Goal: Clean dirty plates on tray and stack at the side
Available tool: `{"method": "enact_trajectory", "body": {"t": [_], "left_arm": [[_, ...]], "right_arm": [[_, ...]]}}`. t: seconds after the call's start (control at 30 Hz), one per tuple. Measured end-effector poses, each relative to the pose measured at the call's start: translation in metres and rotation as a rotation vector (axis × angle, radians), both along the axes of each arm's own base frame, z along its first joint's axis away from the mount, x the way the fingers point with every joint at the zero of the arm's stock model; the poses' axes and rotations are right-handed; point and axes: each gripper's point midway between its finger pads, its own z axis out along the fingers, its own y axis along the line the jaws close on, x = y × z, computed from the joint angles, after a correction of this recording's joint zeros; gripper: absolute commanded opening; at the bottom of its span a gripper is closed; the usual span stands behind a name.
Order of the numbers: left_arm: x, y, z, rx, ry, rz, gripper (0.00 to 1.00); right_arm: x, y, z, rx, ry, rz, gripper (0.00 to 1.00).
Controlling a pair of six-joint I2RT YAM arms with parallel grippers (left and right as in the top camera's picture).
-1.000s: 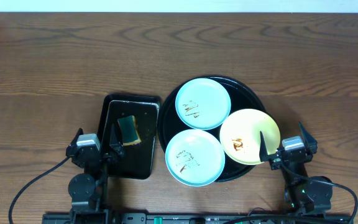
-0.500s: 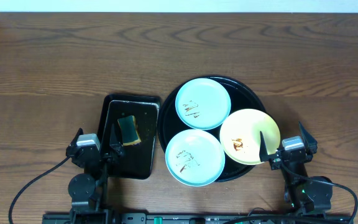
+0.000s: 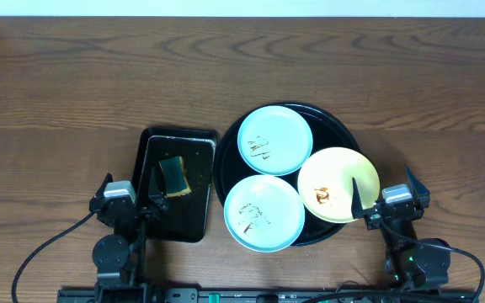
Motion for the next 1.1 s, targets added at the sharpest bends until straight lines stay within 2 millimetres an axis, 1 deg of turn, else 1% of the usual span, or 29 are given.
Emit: {"method": "enact_trajectory", "body": {"t": [0.3,0.5,0.6,0.7,0.77,0.83,0.93,1.0,1.03,1.1], "left_arm": [[0.000,0.000,0.000,-0.001,0.000,-0.001,0.90],[0.001,-0.004,-0.003,-0.012,0.012,-0.022,0.90],[0.002,-0.005,-0.014,-0.022,0.070,-0.026,0.90],[0.002,-0.005,-0.036,-0.036,0.197,-0.022,0.90],[0.004,-0.005,-0.043,-0.040,0.281,-0.021,0.90],[0.011,-0.005,-0.037,-0.045,0.356,-0.022,0.90],[0.031,-0.009,-0.013,-0.058,0.467,-0.043,0.90],[0.046,-0.013,-0.001,-0.074,0.565,-0.068,0.90],[0.052,-0.016,0.003,-0.082,0.600,-0.080,0.90],[0.063,-0.023,0.004,-0.111,0.727,-0.117,0.90]], "right_arm": [[0.000,0.000,0.000,0.000,0.000,0.000,0.99],[0.000,0.000,0.000,0.000,0.000,0.000,0.99],[0.000,0.000,0.000,0.000,0.000,0.000,0.99],[0.000,0.000,0.000,0.000,-0.001,0.000,0.99],[0.000,0.000,0.000,0.000,0.000,0.000,0.99],[0.000,0.000,0.000,0.000,-0.002,0.000,0.99],[0.000,0.000,0.001,0.000,-0.003,0.000,0.99],[0.000,0.000,0.001,0.000,-0.003,0.000,0.99],[0.000,0.000,0.001,0.000,-0.002,0.000,0.99],[0.000,0.000,0.001,0.000,-0.003,0.000,0.99]]}}
